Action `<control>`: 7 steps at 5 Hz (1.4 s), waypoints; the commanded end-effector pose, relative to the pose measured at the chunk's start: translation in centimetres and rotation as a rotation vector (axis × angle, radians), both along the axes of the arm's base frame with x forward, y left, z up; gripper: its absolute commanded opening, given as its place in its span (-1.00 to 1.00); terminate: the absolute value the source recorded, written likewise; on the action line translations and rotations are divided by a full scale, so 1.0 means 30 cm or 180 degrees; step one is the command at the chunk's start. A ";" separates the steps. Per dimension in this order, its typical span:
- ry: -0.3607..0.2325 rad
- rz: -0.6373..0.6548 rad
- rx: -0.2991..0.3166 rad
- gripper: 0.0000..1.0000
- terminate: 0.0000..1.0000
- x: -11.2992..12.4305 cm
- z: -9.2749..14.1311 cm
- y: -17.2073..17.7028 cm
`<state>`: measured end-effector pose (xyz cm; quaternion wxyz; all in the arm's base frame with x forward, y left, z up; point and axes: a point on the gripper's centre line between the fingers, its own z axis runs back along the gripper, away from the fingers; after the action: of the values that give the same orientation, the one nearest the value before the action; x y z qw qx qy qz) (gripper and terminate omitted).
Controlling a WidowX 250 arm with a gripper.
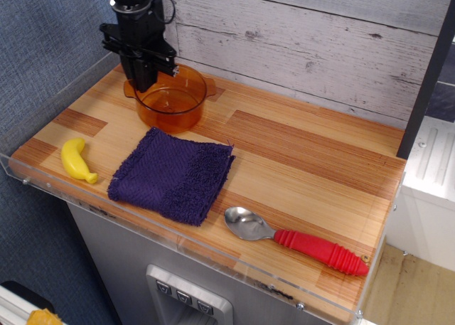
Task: Move orange pot to upper left corner of table.
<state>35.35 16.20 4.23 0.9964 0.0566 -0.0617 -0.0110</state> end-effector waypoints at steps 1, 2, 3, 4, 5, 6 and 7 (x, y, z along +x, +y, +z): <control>-0.0205 0.0139 0.0131 -1.00 -1.00 -0.005 0.035 -0.013; -0.0271 0.0433 0.0242 1.00 -1.00 0.004 0.040 -0.001; -0.0320 0.0380 0.0205 1.00 -1.00 0.008 0.053 -0.001; -0.0372 0.0396 0.0238 1.00 -1.00 0.008 0.086 -0.007; -0.0436 0.0423 0.0301 1.00 -1.00 0.007 0.129 -0.014; -0.0451 0.0415 0.0366 1.00 -1.00 -0.003 0.189 -0.031; -0.0476 0.0450 0.0508 1.00 -1.00 -0.029 0.267 -0.076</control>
<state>34.85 15.40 10.20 0.9845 0.1329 -0.0985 0.0581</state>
